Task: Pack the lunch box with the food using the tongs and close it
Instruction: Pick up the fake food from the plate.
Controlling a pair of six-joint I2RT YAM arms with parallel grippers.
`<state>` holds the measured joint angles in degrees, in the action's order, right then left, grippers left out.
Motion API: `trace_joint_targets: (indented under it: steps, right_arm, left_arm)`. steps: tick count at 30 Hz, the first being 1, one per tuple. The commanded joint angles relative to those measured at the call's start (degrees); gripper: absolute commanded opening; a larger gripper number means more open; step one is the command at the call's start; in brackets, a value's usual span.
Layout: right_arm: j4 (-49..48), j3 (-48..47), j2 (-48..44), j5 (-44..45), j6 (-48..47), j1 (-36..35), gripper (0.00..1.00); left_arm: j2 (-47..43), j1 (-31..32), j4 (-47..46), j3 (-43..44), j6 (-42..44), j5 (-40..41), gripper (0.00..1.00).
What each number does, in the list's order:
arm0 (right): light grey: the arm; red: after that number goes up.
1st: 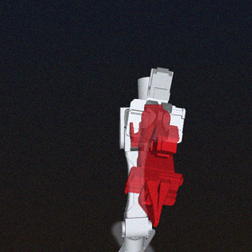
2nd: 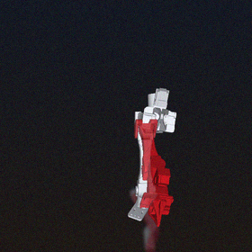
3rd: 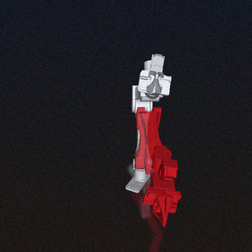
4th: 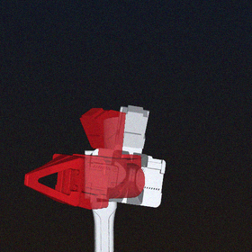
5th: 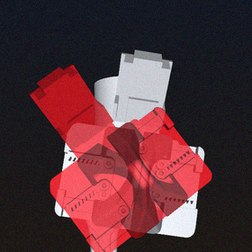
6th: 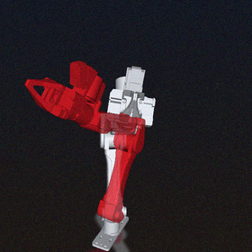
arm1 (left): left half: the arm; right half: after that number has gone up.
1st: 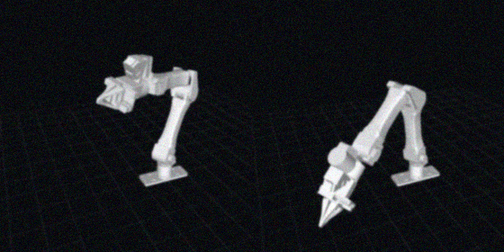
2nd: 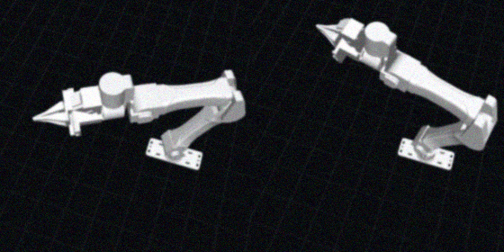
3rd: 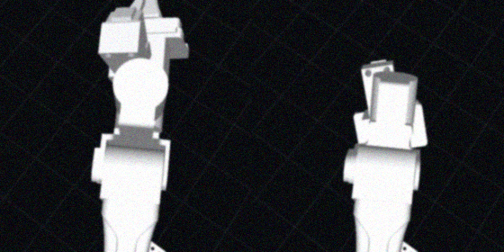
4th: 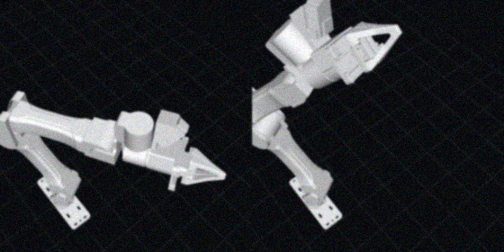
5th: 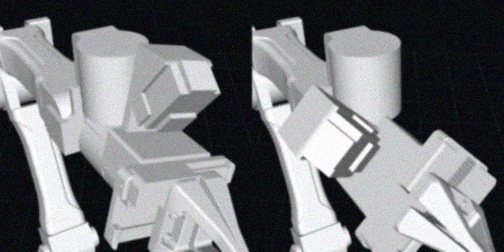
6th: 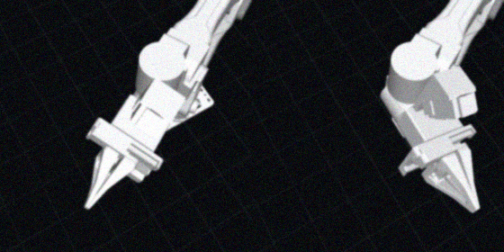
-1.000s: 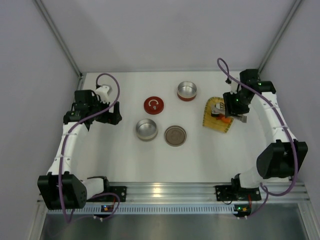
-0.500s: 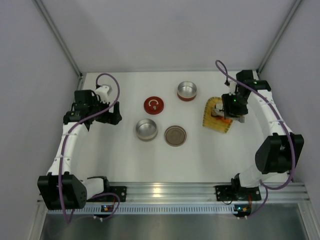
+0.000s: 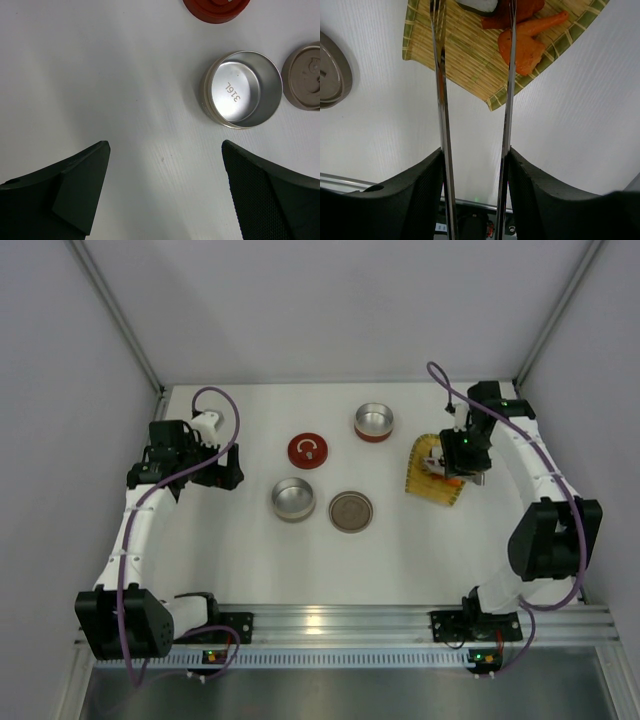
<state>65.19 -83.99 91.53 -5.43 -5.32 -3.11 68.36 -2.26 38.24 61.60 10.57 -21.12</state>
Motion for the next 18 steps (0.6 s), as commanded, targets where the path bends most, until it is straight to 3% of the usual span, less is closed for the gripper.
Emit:
trace_joint_targets:
  steps: [1,12,18]
  right_arm:
    - [-3.1,-1.7,0.6,0.1,0.7,-1.6,0.49]
    - [-3.0,-3.7,2.5,0.2,0.6,-1.7,0.44]
    - [-0.7,-5.1,1.8,-1.2,-1.0,-1.7,0.30]
  left_arm:
    - [-1.1,-0.2,-1.3,-0.3,-0.2,-0.1,0.98]
    - [-0.9,-0.3,-1.8,-0.7,-0.3,0.1,0.98]
    - [-0.7,-0.2,-1.9,-0.7,-0.2,0.1,0.98]
